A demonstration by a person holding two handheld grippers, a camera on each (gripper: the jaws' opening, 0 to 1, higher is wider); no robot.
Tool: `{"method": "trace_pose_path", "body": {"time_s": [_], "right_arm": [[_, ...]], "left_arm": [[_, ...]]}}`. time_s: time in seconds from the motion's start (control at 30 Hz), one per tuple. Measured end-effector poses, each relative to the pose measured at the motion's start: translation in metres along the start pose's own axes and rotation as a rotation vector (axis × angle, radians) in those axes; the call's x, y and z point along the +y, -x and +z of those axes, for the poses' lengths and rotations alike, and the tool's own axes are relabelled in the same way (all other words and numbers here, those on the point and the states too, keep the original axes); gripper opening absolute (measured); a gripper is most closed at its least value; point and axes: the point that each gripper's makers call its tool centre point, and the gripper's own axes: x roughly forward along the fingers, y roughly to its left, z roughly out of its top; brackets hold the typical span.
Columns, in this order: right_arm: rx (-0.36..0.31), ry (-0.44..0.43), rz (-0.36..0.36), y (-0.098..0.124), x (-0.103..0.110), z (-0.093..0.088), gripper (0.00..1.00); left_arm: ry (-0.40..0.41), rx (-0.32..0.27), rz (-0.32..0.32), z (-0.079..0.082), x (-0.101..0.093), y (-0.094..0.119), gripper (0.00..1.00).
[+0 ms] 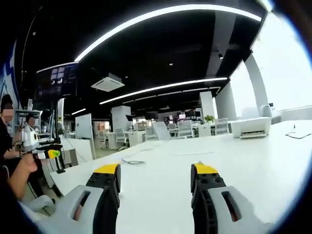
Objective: Pick up the power strip scattered on the table, fix it on the side mounting bracket of the table, and press the switch
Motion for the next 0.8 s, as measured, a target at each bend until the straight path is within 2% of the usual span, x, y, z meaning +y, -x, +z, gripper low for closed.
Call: {"method": "trace_pose_path", "body": {"time_s": [0.17, 0.4, 0.63, 0.8], "right_arm": [[-0.015, -0.010, -0.007, 0.003, -0.008, 0.004, 0.54], [0.031, -0.025, -0.017, -0.012, -0.016, -0.013, 0.54], [0.072, -0.023, 0.007, -0.026, -0.007, -0.027, 0.55], [0.065, -0.006, 0.008, -0.024, -0.006, -0.028, 0.55]], "left_arm": [[-0.002, 0.001, 0.023, 0.001, 0.005, 0.004, 0.60], [-0.002, 0.013, 0.032, -0.004, 0.014, -0.005, 0.60], [0.009, 0.030, 0.015, -0.014, 0.015, -0.013, 0.60], [0.016, 0.031, 0.013, -0.019, 0.014, -0.012, 0.60]]}}
